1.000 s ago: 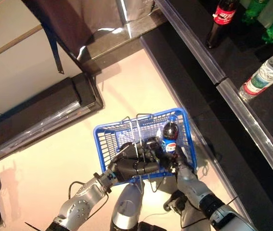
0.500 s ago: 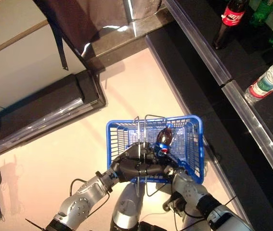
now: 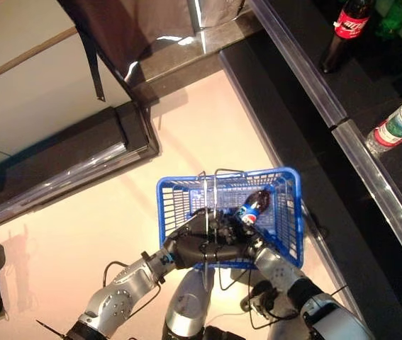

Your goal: Pick up the drink and place into the basket.

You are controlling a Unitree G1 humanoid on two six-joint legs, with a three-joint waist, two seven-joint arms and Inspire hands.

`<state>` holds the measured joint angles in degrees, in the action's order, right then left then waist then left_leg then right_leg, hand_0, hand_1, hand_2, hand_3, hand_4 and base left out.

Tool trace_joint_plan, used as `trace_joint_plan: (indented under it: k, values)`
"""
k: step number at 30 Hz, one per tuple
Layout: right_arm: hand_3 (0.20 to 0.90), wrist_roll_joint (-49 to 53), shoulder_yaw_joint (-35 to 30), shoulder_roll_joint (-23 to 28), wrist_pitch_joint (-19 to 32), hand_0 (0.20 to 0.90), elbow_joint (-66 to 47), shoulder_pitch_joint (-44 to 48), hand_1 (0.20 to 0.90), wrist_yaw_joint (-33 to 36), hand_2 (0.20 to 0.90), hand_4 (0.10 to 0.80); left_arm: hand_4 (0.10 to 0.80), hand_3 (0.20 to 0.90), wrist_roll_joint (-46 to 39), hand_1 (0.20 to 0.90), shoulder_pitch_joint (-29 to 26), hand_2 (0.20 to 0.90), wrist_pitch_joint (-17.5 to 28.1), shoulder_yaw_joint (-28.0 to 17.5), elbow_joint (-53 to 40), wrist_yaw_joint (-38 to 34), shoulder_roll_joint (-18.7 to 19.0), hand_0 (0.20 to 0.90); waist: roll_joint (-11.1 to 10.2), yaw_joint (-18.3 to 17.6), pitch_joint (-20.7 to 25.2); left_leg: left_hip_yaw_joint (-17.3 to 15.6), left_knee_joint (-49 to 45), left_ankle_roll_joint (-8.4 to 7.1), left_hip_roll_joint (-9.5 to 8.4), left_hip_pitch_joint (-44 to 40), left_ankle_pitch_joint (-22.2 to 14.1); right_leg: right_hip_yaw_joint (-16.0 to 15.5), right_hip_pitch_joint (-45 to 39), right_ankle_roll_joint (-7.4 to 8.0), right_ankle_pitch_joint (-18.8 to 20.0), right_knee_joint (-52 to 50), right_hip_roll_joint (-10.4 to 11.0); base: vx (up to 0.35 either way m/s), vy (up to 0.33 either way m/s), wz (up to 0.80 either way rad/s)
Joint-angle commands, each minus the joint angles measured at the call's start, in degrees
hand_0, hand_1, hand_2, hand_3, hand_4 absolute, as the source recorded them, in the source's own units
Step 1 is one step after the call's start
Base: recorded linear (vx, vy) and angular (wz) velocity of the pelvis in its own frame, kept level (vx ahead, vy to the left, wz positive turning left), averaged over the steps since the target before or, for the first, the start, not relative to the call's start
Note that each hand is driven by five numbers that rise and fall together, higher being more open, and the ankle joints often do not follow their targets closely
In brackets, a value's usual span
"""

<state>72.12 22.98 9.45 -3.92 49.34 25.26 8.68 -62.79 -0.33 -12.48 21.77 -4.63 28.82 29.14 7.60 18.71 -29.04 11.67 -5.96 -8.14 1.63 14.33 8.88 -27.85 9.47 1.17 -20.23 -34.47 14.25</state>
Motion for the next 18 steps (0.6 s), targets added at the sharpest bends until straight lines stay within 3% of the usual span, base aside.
trace_joint_plan:
  k: [1, 18]
  values:
    - [0.9, 4.31, -1.47, -6.41, 2.62, 0.9, -1.83, 6.91, 0.9, -0.24, 0.9, 0.8, 0.1, 0.2, -7.72, 0.3, -8.14, 0.3, 6.66, -0.97, -23.04, 14.22, -5.7, 0.3, -0.42, 0.35, 3.29, -1.96, -3.53, 6.57, -4.23, -1.43, -3.65, 2.69, -5.99, -0.89, 16.1, 17.27, -2.86, 0.0, 0.0, 0.0]
    - [0.9, 4.8, -3.73, -6.0, 4.89, 0.9, -1.01, 7.85, 0.9, 0.43, 0.9, 0.8, 0.1, 0.2, -7.55, 0.3, -8.27, 0.3, 5.15, -1.12, -23.31, 12.06, -6.7, 0.3, -0.26, 0.19, 2.61, -2.71, -3.58, 7.26, -4.18, -1.32, -3.84, 2.53, -5.02, -0.44, 16.34, 16.08, -1.96, 0.0, 0.0, 0.0]
